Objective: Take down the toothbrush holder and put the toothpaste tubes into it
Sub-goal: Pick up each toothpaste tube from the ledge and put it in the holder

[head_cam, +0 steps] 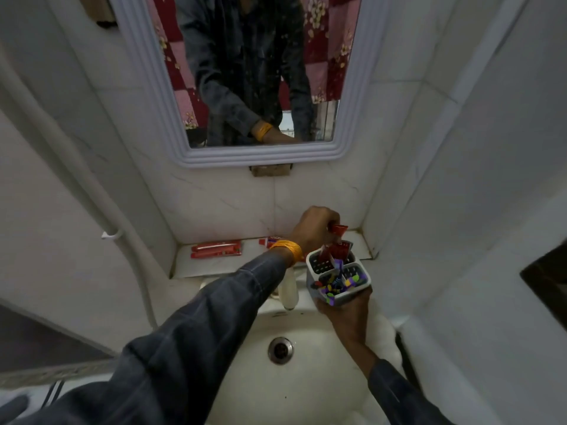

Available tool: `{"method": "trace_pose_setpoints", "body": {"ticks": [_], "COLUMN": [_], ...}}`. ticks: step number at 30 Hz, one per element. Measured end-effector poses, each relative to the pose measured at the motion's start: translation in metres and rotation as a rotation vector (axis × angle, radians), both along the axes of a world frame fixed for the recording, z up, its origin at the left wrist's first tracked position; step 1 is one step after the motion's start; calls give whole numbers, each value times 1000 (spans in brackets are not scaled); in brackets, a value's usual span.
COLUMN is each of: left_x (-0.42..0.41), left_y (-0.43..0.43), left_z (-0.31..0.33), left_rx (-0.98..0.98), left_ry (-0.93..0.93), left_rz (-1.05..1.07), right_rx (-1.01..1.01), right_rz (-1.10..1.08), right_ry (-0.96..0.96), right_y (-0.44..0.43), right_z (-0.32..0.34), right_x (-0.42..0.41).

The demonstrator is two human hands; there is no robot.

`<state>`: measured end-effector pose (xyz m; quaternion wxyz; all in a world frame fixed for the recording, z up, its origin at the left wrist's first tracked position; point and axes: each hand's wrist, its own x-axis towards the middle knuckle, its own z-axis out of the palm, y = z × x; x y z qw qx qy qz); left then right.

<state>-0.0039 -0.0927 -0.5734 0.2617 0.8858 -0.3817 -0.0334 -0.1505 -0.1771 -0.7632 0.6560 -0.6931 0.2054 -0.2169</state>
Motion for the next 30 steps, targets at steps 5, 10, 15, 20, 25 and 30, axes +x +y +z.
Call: {"method": "trace_pose_setpoints", "body": {"ticks": [5,10,15,20,25,30], "left_x": [3,20,7,2,25,79], "left_y": [-2,10,1,-17,6,59], "left_z": [-1,17,-7,-20,-9,-74], "left_rx": [-65,-177,-99,135,-35,118], "left_ry": [10,136,144,-62,22,152], "left_rz": [-27,-60,-70,-120,-45,190], "right_rx": [12,-50,-60,-63,-56,-126], "right_rz": [7,-1,-8,2,-24,-113], "right_ry": [17,41,47,47,111,184], "right_y": [-5,-7,-4,-1,-2,-14], "right_z": [-4,-12,-8,0,4,-10], "right_x": [0,-1,0,-3,-3,2]}}
